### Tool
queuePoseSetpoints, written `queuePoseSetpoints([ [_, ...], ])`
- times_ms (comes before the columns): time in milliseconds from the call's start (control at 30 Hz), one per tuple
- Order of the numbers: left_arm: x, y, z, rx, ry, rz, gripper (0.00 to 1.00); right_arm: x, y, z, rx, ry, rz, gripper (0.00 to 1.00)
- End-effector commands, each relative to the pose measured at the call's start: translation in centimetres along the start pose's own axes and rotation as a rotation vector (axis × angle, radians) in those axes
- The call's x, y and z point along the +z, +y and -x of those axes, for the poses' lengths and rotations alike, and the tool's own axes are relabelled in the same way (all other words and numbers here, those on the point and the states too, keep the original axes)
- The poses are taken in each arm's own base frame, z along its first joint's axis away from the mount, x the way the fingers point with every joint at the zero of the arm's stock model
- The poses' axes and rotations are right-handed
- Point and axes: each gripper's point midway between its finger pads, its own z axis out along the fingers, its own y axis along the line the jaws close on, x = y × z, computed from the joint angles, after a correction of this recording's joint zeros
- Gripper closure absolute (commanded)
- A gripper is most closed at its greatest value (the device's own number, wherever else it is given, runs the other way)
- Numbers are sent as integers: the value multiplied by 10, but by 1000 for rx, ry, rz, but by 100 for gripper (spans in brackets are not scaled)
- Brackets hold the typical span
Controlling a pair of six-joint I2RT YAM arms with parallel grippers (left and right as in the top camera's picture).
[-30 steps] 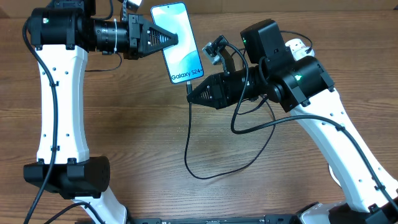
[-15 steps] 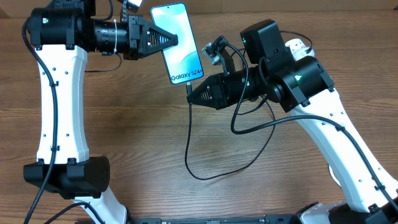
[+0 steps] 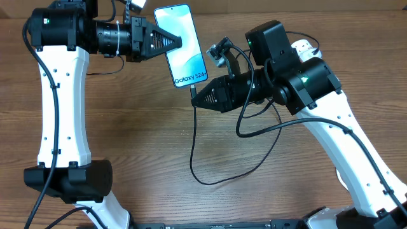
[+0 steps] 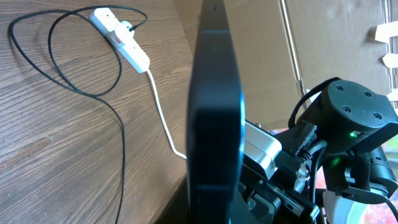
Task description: Plug charger to phone and switch on socket
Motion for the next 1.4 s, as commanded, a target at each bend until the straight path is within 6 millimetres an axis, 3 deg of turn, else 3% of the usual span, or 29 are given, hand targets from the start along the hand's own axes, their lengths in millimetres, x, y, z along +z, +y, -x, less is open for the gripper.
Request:
queuePoseSetpoints([
  [0, 0, -13, -6, 38, 11, -33, 96, -6, 11, 6, -62, -31, 18, 96],
  [1367, -1, -17, -14, -16, 30, -56, 96, -6, 8, 10, -128, -48, -5, 96],
])
